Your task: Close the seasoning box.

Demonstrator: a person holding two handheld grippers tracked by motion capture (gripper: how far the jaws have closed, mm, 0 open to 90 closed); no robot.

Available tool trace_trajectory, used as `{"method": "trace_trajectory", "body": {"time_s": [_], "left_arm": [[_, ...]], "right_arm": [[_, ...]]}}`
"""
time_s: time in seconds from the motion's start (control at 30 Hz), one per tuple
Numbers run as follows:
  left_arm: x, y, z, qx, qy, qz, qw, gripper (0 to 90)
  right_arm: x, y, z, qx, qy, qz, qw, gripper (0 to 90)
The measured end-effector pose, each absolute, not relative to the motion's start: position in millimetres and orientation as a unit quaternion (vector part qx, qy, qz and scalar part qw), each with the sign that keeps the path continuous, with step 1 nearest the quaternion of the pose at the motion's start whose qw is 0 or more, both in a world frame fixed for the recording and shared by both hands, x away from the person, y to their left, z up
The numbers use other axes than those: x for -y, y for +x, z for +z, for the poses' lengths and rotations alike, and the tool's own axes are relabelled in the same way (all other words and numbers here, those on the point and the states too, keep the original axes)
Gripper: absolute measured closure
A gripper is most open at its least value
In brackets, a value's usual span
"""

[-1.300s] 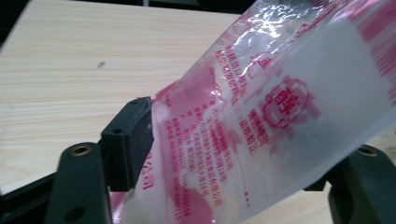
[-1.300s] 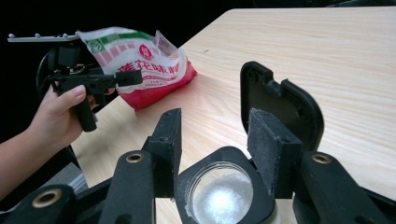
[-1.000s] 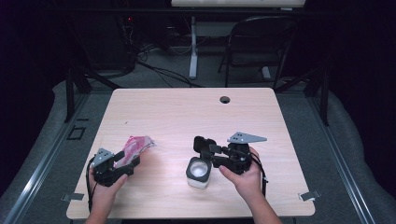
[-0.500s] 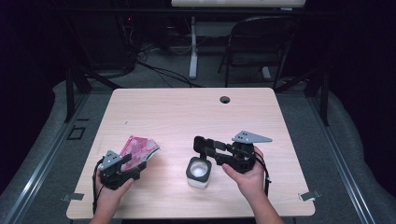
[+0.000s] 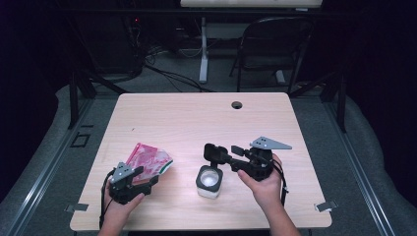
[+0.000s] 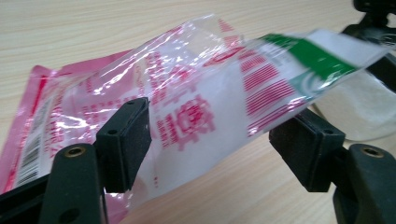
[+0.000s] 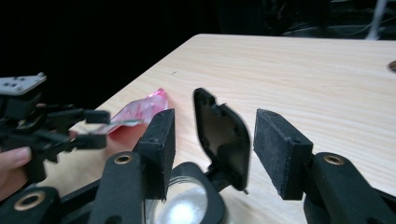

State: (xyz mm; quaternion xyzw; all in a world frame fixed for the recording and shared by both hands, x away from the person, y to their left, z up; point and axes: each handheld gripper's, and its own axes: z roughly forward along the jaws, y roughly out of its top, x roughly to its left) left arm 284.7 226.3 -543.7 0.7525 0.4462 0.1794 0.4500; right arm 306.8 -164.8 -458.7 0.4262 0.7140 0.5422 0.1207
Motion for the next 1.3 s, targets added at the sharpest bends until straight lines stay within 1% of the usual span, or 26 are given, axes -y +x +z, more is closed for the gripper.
{"method": "trace_trajectory", "body": {"time_s": [0.23,0.53,0.63,0.77,1.1,1.3], "left_arm": [[-207,283,-550,-0.413,0.785,0.172,0.429,27.1],[-192,282,-554,-0.4,0.794,0.161,0.429,27.8],[-187,281,-556,-0.398,0.795,0.161,0.429,27.8],[-184,280,-556,-0.394,0.796,0.156,0.432,27.8],[-180,277,-556,-0.393,0.795,0.151,0.436,30.5],[-181,275,-555,-0.398,0.789,0.148,0.443,33.1]], "right_arm": [[171,310,-460,-0.704,0.437,0.545,0.128,46.3],[171,318,-473,-0.712,0.447,0.529,0.116,47.1],[168,320,-478,-0.72,0.445,0.523,0.104,50.5],[164,322,-482,-0.727,0.441,0.516,0.1,55.5],[160,322,-478,-0.731,0.428,0.521,0.107,61.9],[161,323,-478,-0.733,0.432,0.513,0.115,70.3]]}}
